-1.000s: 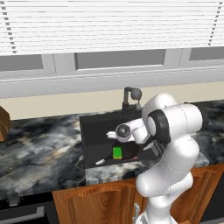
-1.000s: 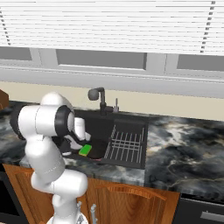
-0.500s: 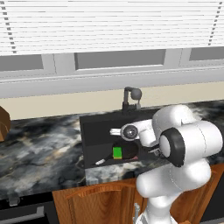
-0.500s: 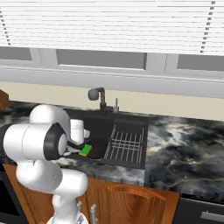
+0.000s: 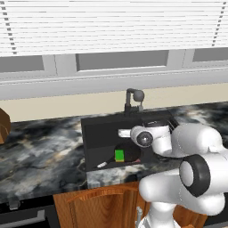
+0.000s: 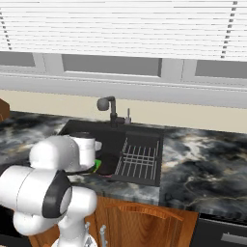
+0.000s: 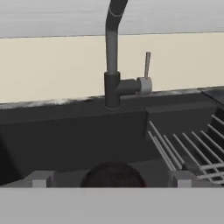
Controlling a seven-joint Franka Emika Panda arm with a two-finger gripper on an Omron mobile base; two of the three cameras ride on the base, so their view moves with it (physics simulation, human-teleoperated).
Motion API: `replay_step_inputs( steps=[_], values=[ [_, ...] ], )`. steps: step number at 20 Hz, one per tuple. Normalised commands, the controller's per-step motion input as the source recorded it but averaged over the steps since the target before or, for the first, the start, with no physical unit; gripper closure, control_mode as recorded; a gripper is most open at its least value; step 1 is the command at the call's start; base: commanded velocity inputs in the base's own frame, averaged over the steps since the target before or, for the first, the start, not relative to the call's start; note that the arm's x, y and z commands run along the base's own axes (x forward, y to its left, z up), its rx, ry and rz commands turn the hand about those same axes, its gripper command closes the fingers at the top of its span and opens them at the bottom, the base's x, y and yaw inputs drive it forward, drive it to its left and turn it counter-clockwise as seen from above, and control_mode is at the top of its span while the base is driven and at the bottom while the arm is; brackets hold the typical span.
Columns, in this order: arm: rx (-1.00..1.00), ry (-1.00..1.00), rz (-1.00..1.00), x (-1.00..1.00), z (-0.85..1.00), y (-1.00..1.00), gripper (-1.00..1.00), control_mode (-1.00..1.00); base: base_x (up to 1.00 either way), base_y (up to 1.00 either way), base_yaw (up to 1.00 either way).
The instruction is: Pick the pan and sponge and place them into the sink. Then turn on the water.
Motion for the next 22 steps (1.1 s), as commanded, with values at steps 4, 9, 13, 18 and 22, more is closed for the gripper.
replay_step_inputs(
  steps=[4,9,13,18,22],
  values=[
    [-0.04,-0.10,0.09,-0.27,0.31,-0.24,-1.00,-1.00,0.00,0.00,0.00],
    [-0.03,-0.10,0.09,-0.26,0.31,-0.26,-1.00,-1.00,0.00,0.00,0.00],
    [-0.03,-0.10,0.09,-0.25,0.30,-0.27,-1.00,-1.00,0.00,0.00,0.00],
    [-0.04,-0.09,0.09,-0.23,0.30,-0.27,-1.00,-1.00,0.00,0.00,0.00],
    [-0.04,-0.09,0.08,-0.22,0.33,-0.30,-1.00,-1.00,0.00,0.00,0.00]
  ],
)
